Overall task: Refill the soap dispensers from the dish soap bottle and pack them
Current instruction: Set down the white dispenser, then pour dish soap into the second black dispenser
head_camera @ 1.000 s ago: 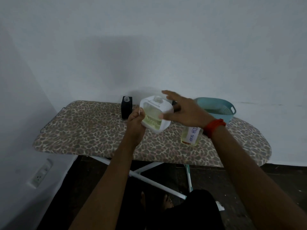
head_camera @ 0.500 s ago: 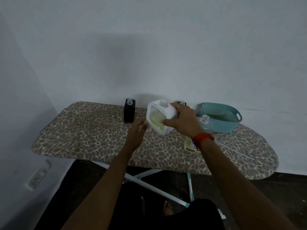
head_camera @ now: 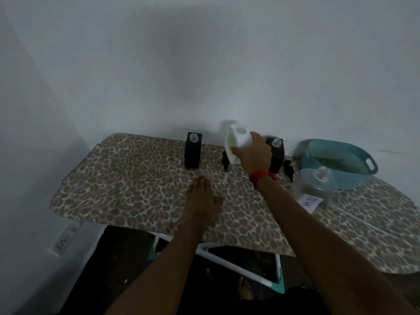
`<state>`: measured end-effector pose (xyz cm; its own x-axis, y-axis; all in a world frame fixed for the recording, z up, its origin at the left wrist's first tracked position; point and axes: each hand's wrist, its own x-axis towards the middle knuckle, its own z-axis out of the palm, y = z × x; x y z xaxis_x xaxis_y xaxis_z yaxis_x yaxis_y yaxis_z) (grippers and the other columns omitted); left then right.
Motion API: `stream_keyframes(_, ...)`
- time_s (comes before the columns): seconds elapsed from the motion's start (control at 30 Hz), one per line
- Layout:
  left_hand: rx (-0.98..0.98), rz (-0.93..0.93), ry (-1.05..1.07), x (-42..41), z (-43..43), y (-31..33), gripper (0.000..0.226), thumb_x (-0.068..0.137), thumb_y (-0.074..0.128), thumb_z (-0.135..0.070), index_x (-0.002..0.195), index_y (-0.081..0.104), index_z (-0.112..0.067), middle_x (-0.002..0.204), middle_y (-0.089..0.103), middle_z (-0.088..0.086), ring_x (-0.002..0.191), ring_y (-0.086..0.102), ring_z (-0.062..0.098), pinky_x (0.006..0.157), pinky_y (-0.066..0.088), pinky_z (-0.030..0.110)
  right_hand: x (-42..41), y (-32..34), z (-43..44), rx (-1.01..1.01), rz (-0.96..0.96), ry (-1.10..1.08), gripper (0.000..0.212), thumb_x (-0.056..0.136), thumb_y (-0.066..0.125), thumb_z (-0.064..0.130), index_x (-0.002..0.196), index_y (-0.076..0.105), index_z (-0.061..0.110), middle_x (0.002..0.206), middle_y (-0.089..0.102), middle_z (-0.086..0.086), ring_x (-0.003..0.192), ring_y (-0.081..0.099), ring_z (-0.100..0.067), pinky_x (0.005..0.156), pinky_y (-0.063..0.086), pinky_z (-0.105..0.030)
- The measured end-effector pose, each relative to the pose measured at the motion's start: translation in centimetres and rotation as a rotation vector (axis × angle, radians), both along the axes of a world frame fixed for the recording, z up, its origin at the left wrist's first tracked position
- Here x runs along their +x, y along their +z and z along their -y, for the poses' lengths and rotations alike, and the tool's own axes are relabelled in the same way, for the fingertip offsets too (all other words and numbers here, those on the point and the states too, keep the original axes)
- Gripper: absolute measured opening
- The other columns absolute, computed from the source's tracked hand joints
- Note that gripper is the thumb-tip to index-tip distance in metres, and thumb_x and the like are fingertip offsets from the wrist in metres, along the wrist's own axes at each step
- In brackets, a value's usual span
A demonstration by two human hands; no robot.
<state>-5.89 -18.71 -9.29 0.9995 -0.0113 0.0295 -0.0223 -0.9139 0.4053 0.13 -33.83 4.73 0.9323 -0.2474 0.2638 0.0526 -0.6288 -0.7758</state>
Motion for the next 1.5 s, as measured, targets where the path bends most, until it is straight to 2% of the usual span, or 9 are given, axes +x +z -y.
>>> stream_keyframes(0.13, -0.010, 0.026, -0.004, 0.1, 0.0, -0.2, 0.079, 0.096, 0.035, -0.054, 0.155, 0.008, -0.008, 0.164, 0.005, 0.009, 0.151, 0.003, 0.024, 0.123, -0.002, 0.040, 2.2, -1.4, -0.6, 0.012, -0.011, -0.040, 0.058, 0.080, 0.079, 0.031, 0.129, 0.057, 0.009, 0.117, 0.066, -0.008, 0.104, 0.063, -0.024, 0.071, 0.036, -0.020)
stream_keyframes(0.43, 0.021, 0.094, -0.001, 0.2, 0.0, -1.0, 0.081, 0.093, 0.035, -0.055, 0.153, 0.017, -0.004, 0.162, 0.016, 0.013, 0.149, 0.013, 0.028, 0.122, 0.000, 0.041, 2.2, -6.2, -0.6, 0.089, -0.071, -0.170, 0.055, 0.078, 0.080, 0.033, 0.125, 0.058, 0.014, 0.117, 0.067, -0.010, 0.107, 0.064, -0.029, 0.074, 0.044, -0.029)
stream_keyframes(0.63, 0.052, 0.097, 0.005, 0.3, 0.1, -1.0, 0.081, 0.095, 0.040, -0.055, 0.154, 0.017, -0.004, 0.162, 0.016, 0.013, 0.150, 0.012, 0.028, 0.121, -0.002, 0.039, 2.6, -6.9, -0.5, 0.099, -0.056, -0.171, 0.065, 0.072, 0.083, 0.046, 0.125, 0.057, 0.019, 0.117, 0.068, -0.004, 0.106, 0.065, -0.024, 0.076, 0.049, -0.029)
stream_keyframes(0.83, 0.057, 0.084, 0.003, 0.1, 0.1, -0.7, 0.081, 0.096, 0.039, -0.055, 0.154, 0.015, -0.004, 0.162, 0.014, 0.012, 0.150, 0.009, 0.026, 0.122, -0.001, 0.040, 2.6, -7.6, 0.0, 0.059, -0.082, -0.162, 0.087, 0.057, 0.079, 0.070, 0.125, 0.056, 0.020, 0.112, 0.070, -0.002, 0.099, 0.068, -0.024, 0.075, 0.059, -0.043)
stream_keyframes(0.93, 0.059, 0.073, -0.001, 0.1, 0.1, -0.5, 0.082, 0.095, 0.038, -0.056, 0.154, 0.014, -0.004, 0.162, 0.014, 0.013, 0.150, 0.010, 0.026, 0.123, 0.001, 0.041, 2.0, -7.6, 0.3, 0.060, -0.002, -0.159, 0.083, 0.070, 0.078, 0.065, 0.129, 0.054, 0.012, 0.116, 0.068, -0.008, 0.105, 0.066, -0.027, 0.080, 0.058, -0.044)
stream_keyframes(1.07, 0.045, 0.079, 0.002, -0.2, 0.0, -0.4, 0.082, 0.096, 0.039, -0.055, 0.154, 0.014, -0.004, 0.162, 0.014, 0.012, 0.150, 0.009, 0.026, 0.122, 0.000, 0.040, 2.7, -5.7, 1.6, 0.047, 0.173, -0.242, 0.073, 0.090, 0.067, 0.049, 0.143, 0.045, 0.004, 0.138, 0.055, -0.016, 0.130, 0.049, -0.032, 0.109, 0.043, -0.047)
stream_keyframes(1.2, 0.043, 0.073, -0.009, -0.2, 0.0, -0.3, 0.082, 0.096, 0.039, -0.056, 0.154, 0.014, -0.005, 0.163, 0.013, 0.011, 0.150, 0.008, 0.026, 0.122, -0.001, 0.040, 4.3, -4.4, 4.5, -0.017, 0.013, -0.419, 0.077, 0.083, 0.068, 0.021, 0.149, 0.032, 0.001, 0.153, 0.037, -0.020, 0.144, 0.033, -0.034, 0.121, 0.026, -0.044)
stream_keyframes(1.33, 0.033, 0.073, -0.009, -0.2, -0.2, -0.4, 0.081, 0.096, 0.039, -0.056, 0.154, 0.014, -0.005, 0.163, 0.013, 0.011, 0.150, 0.008, 0.026, 0.123, 0.000, 0.040, 4.9, -5.6, 6.1, 0.059, -0.164, -0.454, 0.076, 0.086, 0.072, 0.024, 0.146, 0.034, 0.000, 0.145, 0.047, -0.022, 0.136, 0.044, -0.038, 0.114, 0.037, -0.046)
stream_keyframes(1.5, 0.030, 0.078, -0.002, 0.0, -0.2, -0.5, 0.082, 0.095, 0.039, -0.057, 0.154, 0.016, -0.005, 0.162, 0.015, 0.011, 0.150, 0.010, 0.026, 0.123, 0.000, 0.040, 4.3, -6.0, 5.7, 0.183, -0.131, -0.469, 0.051, 0.092, 0.067, 0.025, 0.133, 0.047, 0.004, 0.131, 0.059, -0.018, 0.120, 0.058, -0.035, 0.096, 0.049, -0.044)
